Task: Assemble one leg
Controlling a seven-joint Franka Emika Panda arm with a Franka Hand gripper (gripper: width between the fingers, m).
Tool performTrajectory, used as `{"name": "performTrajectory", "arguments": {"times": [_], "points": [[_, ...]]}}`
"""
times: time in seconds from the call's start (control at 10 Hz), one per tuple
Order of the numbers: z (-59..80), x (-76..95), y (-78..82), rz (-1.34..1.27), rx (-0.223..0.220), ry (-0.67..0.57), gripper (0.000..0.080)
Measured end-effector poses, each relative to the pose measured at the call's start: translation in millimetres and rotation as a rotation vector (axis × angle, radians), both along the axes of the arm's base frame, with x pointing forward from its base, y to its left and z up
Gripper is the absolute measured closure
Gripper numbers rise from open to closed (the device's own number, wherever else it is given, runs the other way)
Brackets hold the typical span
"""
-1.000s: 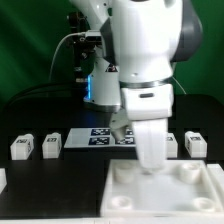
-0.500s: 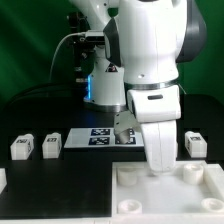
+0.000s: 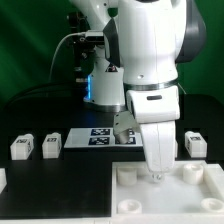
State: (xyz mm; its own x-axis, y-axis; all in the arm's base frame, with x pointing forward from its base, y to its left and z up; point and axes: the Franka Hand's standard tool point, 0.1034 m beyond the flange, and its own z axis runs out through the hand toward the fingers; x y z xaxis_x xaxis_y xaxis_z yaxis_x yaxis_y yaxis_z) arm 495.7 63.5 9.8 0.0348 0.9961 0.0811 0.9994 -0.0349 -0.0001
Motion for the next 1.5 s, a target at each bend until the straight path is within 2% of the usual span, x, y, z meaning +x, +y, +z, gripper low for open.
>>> {"name": "performTrajectory", "arguments": {"times": [0.1, 0.3, 0.9, 1.0, 1.1, 1.3, 1.5], "points": [[0.0, 0.0, -0.1, 0.0, 0.0, 0.0, 0.0185], [-0.1, 0.0, -0.4, -0.001, 0.0, 0.0, 0.0156], [0.3, -0.1, -0.6, -0.053, 0.0, 0.004, 0.015], [6.6, -1.4, 2.1, -0.082, 0.0, -0.001, 0.015], [16.6, -6.7, 8.4, -0.125, -0.001, -0.01, 0.015], [35.7, -16.1, 27.5, -0.427, 0.002, 0.0, 0.015], [41.8, -24.7, 52.8, -0.715, 0.017, 0.028, 0.015]]}}
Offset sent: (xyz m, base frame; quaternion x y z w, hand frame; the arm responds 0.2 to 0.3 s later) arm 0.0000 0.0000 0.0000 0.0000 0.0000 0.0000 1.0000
